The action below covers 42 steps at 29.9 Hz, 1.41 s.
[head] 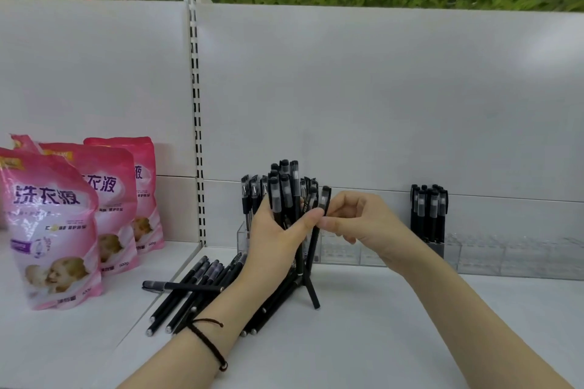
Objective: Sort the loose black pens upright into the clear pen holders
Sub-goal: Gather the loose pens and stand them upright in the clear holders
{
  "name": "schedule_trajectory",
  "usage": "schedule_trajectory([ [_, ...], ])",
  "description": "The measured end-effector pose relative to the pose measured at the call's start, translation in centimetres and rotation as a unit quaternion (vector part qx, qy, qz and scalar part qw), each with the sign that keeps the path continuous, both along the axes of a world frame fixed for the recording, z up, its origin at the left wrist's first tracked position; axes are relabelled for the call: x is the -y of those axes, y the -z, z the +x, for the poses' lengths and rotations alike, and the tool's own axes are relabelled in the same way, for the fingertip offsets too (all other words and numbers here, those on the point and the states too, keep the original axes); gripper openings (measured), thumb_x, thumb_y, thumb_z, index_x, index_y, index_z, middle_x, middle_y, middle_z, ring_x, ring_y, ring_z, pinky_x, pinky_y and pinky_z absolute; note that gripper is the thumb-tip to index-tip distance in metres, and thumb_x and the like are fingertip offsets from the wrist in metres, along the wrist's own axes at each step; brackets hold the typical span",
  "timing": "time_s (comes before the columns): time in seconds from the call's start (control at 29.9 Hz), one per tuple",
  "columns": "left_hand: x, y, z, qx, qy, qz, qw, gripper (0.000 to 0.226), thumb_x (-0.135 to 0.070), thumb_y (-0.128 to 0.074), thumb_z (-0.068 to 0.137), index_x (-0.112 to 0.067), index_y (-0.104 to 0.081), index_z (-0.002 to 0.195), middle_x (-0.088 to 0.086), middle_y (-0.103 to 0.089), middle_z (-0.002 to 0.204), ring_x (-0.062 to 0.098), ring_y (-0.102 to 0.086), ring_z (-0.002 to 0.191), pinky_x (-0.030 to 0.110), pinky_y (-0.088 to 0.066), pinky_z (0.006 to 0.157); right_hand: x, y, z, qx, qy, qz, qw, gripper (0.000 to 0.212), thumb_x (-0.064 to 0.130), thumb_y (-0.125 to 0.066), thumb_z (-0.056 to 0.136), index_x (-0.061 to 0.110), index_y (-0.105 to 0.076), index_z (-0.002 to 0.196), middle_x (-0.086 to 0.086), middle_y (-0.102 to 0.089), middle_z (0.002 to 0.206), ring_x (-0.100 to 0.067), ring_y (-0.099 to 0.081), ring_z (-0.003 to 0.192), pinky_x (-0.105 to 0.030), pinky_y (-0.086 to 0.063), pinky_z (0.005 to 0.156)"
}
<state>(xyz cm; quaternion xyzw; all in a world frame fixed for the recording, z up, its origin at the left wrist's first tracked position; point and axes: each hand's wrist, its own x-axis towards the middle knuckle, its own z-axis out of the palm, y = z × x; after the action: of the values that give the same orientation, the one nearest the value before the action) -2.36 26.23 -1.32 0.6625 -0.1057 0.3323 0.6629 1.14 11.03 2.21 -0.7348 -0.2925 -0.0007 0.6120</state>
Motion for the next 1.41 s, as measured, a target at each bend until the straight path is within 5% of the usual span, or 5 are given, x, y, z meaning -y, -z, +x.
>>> schedule_trajectory([
  [0.13,-0.2,-0.7,-0.3,-0.003,0.016,0.010,1.000,0.046,-0.047,-0.080,0.069,-0.022,-0.060,0.102,-0.010,-0.069,0.081,0.011,-0.063,0.079,0.037,-0.054,0.082,1.5,-0.7,0.3,-0.004,0.037,0.018,0.999,0.017,0.009,-0.079,0.076,0.008,-0.062,0.080,-0.005,-0.061,0.067,-0.012,-0.048,0.056,-0.024,-0.035,0.052],
  [0.4,0.4,0.6,-0.4,-0.033,0.031,0.028,0.999,0.028,-0.021,-0.078,0.078,-0.028,-0.059,0.097,-0.026,-0.070,0.080,-0.009,-0.064,0.078,0.006,-0.047,0.070,2.3,-0.4,0.6,-0.021,0.004,-0.051,0.998,0.019,0.010,-0.080,0.075,0.005,-0.064,0.084,-0.004,-0.062,0.066,-0.012,-0.051,0.059,-0.022,-0.037,0.052],
  [0.8,-0.2,1.6,-0.1,-0.143,0.121,0.031,0.982,0.028,-0.026,-0.065,0.090,-0.013,-0.058,0.115,-0.001,-0.073,0.089,0.018,-0.073,0.072,0.030,-0.058,0.062,0.6,1.5,0.8,-0.026,0.045,-0.027,0.998,0.007,0.011,-0.076,0.080,0.005,-0.071,0.079,0.003,-0.068,0.064,-0.006,-0.052,0.053,-0.020,-0.036,0.046],
  [1.1,-0.1,1.7,0.0,-0.106,0.113,0.024,0.988,0.026,-0.017,-0.073,0.084,-0.016,-0.059,0.106,-0.005,-0.067,0.077,0.005,-0.063,0.069,0.015,-0.049,0.063,0.8,1.2,1.0,-0.022,0.049,-0.020,0.998,0.022,0.022,-0.069,0.087,0.000,-0.072,0.087,-0.003,-0.068,0.075,-0.008,-0.049,0.055,-0.022,-0.034,0.048],
  [1.41,0.3,2.5,0.1,-0.167,0.152,0.088,0.970,0.013,-0.010,-0.069,0.087,-0.012,-0.057,0.092,-0.002,-0.069,0.068,0.009,-0.065,0.063,0.023,-0.054,0.064,2.5,3.0,2.3,0.156,0.154,-0.452,0.865,0.016,0.038,-0.061,0.089,0.027,-0.067,0.099,0.010,-0.066,0.097,-0.010,-0.059,0.087,-0.030,-0.051,0.079],
])
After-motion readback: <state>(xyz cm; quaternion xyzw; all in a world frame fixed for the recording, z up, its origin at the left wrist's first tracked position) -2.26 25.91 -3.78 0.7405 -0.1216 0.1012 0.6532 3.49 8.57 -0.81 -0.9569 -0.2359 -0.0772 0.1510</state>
